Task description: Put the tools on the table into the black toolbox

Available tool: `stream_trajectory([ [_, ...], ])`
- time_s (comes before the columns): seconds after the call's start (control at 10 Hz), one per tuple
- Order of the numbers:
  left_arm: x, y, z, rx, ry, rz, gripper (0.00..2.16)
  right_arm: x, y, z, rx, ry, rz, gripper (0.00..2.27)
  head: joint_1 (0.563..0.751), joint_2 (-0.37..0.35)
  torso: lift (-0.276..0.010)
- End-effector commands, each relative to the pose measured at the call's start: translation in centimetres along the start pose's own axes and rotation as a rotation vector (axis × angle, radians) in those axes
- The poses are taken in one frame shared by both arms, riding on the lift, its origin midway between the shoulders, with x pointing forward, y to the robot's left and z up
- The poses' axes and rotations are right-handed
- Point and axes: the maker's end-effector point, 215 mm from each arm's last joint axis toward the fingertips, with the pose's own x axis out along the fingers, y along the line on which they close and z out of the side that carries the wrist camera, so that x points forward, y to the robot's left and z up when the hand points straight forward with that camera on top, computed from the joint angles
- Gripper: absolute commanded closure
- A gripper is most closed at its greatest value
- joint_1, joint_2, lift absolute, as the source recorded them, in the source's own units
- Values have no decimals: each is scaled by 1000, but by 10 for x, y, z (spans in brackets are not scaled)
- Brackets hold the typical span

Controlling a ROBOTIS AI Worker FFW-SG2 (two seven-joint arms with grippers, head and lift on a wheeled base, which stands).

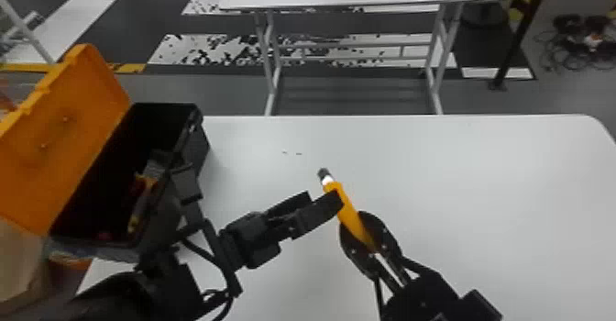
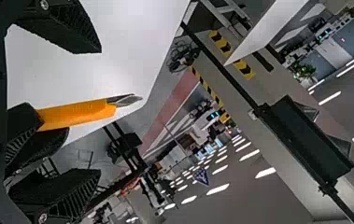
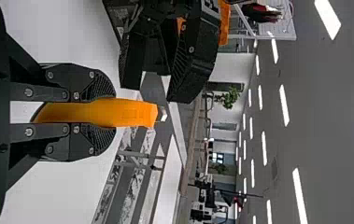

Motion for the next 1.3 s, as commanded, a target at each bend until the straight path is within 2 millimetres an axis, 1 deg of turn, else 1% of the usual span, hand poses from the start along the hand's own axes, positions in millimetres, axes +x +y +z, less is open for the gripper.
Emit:
stream_trajectory([
  [0.0, 2, -3, -2, -13, 5, -12, 90, 2, 7, 3, -5, -5, 13, 2165, 695, 128, -75],
  [0.2, 4, -2, -3, -24, 9, -15, 174, 5, 12, 6, -7, -10, 24, 2165, 695, 137, -75],
  [0.3, 5, -1, -3, -25, 10, -16, 275, 6, 14, 7, -7, -10, 27, 2165, 695, 139, -75],
  [0.4, 6, -1, -3, -29, 10, -30, 572, 8, 15, 7, -8, -9, 30, 2165, 695, 142, -75],
  [0.5, 7, -2, -1, -27, 10, -45, 1058, 9, 15, 7, -6, -9, 30, 2165, 695, 145, -75],
  [0.6, 8, 2, -1, -27, 11, -39, 1669, 10, 13, 7, -9, -8, 29, 2165, 695, 146, -75],
  [0.7, 9, 6, -4, -39, 28, -36, 2094, 12, 11, 7, -9, -6, 28, 2165, 695, 147, -75],
  [0.9, 9, 10, -3, -53, 42, -43, 2132, 16, 6, 4, 6, 7, 19, 2145, 695, 147, -75],
  [1.0, 10, 9, 1, -48, 38, -47, 2132, 16, 4, 4, 25, 6, 12, 1929, 695, 145, -75],
  [1.1, 10, 11, 5, -42, 35, -45, 2132, 16, 3, 4, 36, 3, 11, 1224, 695, 143, -75],
  [1.2, 11, 11, 9, -38, 30, -44, 2132, 15, -2, 3, 39, 4, 2, 292, 695, 141, -75],
])
